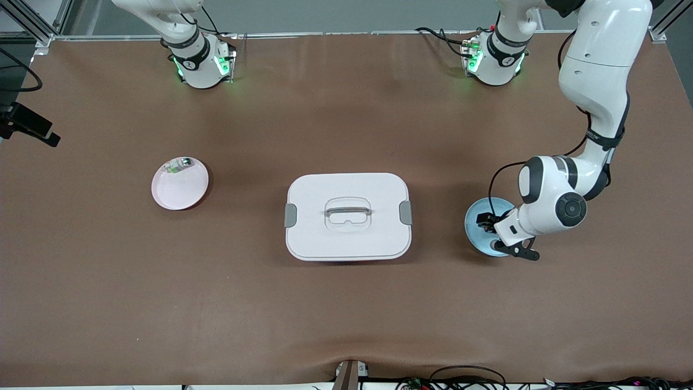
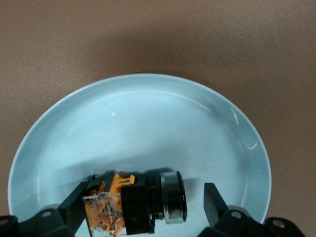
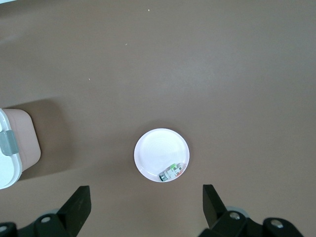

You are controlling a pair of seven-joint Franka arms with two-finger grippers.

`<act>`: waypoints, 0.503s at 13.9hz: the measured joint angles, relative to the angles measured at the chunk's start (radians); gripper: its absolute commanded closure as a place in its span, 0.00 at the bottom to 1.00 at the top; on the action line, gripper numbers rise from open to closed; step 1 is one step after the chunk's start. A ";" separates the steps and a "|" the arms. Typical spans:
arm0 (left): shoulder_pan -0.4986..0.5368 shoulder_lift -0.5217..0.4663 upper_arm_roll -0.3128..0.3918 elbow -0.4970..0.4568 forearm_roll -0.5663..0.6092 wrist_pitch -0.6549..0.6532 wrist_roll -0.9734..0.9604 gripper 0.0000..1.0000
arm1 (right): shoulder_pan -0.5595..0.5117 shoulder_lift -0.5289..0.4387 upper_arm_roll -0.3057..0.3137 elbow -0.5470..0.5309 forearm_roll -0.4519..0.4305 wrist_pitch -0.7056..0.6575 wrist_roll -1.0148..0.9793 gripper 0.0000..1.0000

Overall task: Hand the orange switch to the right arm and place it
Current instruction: 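Lower the left gripper and grasp the orange switch, then lift the switch with the left gripper while the right gripper approaches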

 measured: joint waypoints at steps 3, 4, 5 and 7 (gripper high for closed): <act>0.000 0.000 0.000 0.000 0.000 0.000 0.000 0.48 | -0.001 0.000 0.000 0.000 0.000 0.001 0.000 0.00; 0.001 0.000 0.000 0.002 0.000 0.001 0.000 0.58 | -0.001 0.000 0.000 0.000 0.000 0.002 0.000 0.00; 0.003 -0.002 0.001 0.005 0.000 0.001 0.000 0.63 | -0.001 0.001 0.000 0.000 0.000 0.002 0.000 0.00; 0.003 -0.001 0.001 0.006 0.000 0.001 -0.004 0.65 | -0.001 0.001 0.000 0.000 0.000 0.002 0.000 0.00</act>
